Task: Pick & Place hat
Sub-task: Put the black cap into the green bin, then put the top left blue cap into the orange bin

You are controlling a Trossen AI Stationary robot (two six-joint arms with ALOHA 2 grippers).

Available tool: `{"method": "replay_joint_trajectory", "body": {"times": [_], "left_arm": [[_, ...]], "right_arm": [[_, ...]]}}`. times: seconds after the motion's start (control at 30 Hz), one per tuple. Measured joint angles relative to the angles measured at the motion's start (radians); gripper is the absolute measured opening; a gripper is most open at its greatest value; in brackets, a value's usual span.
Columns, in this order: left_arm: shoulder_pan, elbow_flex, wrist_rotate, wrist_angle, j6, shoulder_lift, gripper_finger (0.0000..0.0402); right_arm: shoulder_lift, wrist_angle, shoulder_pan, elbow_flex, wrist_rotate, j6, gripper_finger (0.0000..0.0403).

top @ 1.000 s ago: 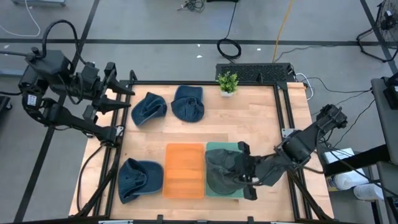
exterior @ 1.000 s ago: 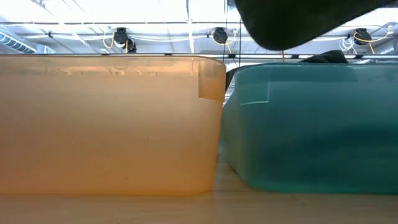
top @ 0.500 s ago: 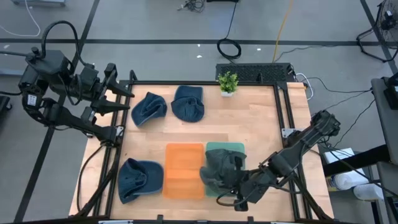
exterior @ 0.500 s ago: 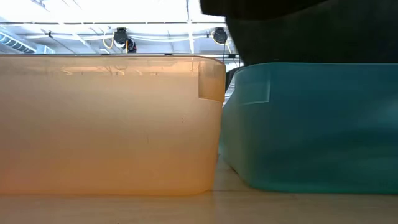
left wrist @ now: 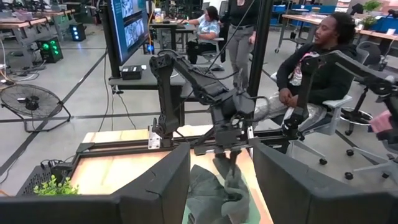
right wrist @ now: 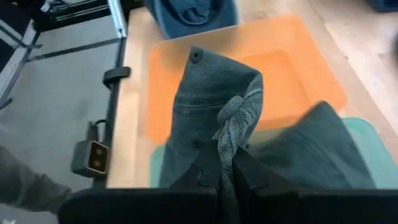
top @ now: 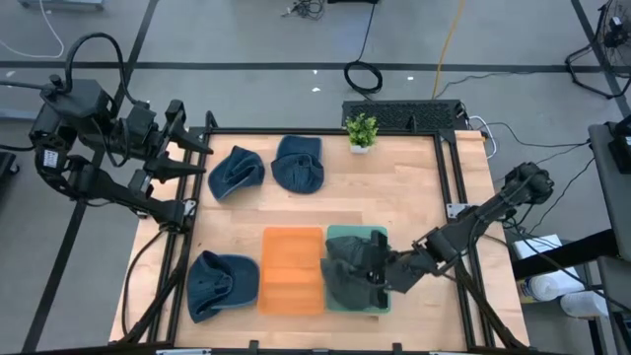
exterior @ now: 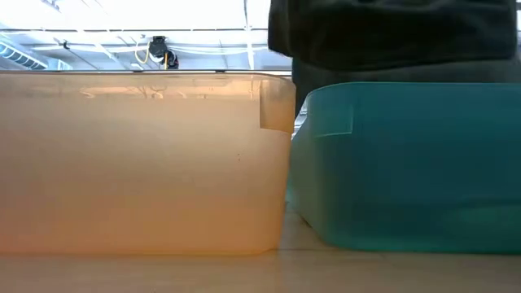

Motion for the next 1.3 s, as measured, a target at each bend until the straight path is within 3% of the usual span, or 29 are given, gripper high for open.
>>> {"method": "replay_joint_trajectory", "body": {"times": [0.27,0.43,0.57,0.83,1.13,1.3], "left_arm": [[0.000,0.000,-0.003,0.000,0.001,0.000,0.0182],[0.000,0.000,-0.008,0.000,0.005,0.000,0.0182],[0.000,0.000,-0.011,0.000,0.006,0.000,0.0182],[0.000,0.000,-0.011,0.000,0.002,0.000,0.0182],[0.000,0.000,-0.010,0.000,-0.021,0.000,0.0182],[0.000,0.000,-0.010,0.000,-0.021,0.002,0.0182]], "right_arm": [[-0.055,0.036,-0.105,-0.185,-0.010,-0.056,0.0000],[-0.054,0.085,-0.190,-0.283,-0.154,-0.082,0.0000],[-0.054,0.170,-0.232,-0.365,-0.210,-0.101,0.0000],[-0.057,0.179,-0.253,-0.398,-0.252,-0.132,0.0007],[-0.114,0.182,-0.258,-0.398,-0.290,-0.205,0.0112],[-0.153,0.177,-0.268,-0.398,-0.222,-0.233,0.0184]]}}
